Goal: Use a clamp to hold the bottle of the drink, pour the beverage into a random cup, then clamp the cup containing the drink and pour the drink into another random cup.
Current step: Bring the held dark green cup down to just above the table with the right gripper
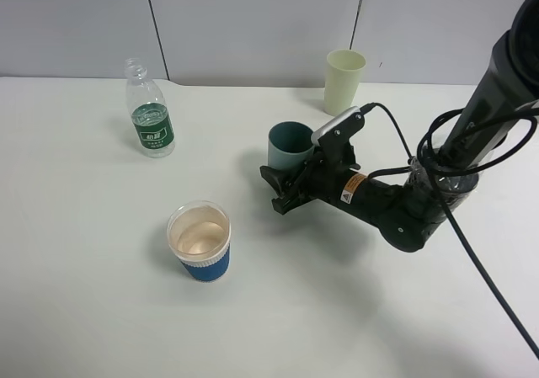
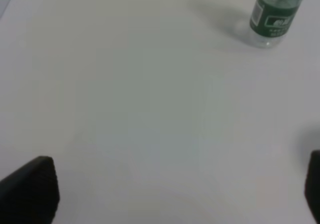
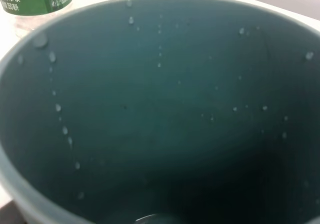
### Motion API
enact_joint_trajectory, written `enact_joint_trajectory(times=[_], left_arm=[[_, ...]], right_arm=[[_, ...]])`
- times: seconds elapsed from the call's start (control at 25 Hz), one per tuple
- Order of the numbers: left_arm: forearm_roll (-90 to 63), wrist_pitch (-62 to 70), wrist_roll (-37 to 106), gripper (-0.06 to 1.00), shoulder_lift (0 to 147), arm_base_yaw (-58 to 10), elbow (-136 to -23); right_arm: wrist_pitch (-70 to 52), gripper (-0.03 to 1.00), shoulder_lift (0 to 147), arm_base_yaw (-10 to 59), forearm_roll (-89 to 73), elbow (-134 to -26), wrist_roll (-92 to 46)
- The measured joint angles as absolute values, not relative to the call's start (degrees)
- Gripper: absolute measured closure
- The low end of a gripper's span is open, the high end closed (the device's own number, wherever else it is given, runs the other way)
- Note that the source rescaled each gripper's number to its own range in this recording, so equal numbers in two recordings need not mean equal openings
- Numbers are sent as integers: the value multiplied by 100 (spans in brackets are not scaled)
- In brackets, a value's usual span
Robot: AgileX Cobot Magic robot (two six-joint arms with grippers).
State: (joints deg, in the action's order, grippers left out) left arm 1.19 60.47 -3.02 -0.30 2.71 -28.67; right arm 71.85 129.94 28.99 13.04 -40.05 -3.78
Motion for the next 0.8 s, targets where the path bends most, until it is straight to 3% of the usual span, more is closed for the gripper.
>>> enact_joint_trajectory(times=[0.16,0.2,0.32,0.4,0.48,0.8], left_arm=[[119,6047,-302,-5,-30,271,-2867],[119,6047,-302,-5,-30,271,-2867],[119,6047,-302,-5,-30,271,-2867],[119,6047,-302,-5,-30,271,-2867],[119,6047,-302,-5,-30,271,-2867],[119,6047,-302,-5,-30,271,-2867]], right_arm=[[7185,97,12994,2899,1473,-4005,-378],[7167,91,12994,2899,1494,-4005,-378],[7001,52,13007,2899,1535,-4005,-370],[6987,40,12935,2899,1535,-4005,-370],[6973,35,12806,2899,1530,-4005,-370],[6968,33,11881,2899,1305,-3352,-365]])
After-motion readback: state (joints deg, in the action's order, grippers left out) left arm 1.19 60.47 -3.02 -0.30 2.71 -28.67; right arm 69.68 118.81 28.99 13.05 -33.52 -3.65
